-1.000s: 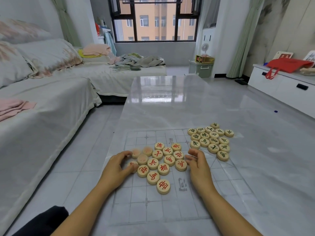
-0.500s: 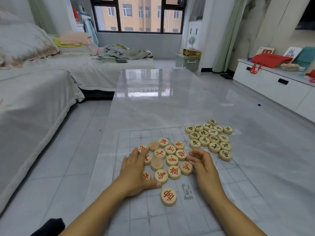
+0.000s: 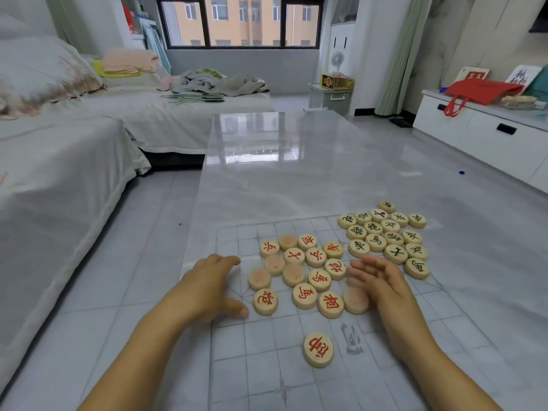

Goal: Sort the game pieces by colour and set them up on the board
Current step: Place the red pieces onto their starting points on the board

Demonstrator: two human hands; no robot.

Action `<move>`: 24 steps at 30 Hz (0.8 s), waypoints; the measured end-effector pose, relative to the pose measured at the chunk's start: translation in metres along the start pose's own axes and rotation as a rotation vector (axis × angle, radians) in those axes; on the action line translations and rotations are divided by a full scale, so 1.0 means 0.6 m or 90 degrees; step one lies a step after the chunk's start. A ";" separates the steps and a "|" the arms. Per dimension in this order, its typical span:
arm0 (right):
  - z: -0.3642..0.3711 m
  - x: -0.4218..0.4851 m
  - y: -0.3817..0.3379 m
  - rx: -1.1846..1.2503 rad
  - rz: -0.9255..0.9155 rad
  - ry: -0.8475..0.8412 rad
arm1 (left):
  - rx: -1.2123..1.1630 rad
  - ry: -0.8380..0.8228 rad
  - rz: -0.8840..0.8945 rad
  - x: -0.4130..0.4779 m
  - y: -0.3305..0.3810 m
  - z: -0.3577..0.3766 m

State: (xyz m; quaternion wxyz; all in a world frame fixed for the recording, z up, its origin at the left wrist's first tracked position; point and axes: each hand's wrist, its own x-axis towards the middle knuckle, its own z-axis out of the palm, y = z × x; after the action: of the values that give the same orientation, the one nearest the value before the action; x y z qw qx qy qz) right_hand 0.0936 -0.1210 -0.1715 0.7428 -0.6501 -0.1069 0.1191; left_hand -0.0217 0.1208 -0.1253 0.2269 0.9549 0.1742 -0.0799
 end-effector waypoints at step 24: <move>0.003 -0.013 -0.008 -0.043 -0.094 -0.039 | -0.042 -0.010 0.053 -0.007 0.014 0.006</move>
State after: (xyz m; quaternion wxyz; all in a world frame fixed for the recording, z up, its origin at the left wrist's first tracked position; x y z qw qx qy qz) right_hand 0.0862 -0.1226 -0.1667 0.7236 -0.6612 -0.1811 0.0798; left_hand -0.0230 0.1106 -0.1242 0.2628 0.9526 0.1353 -0.0720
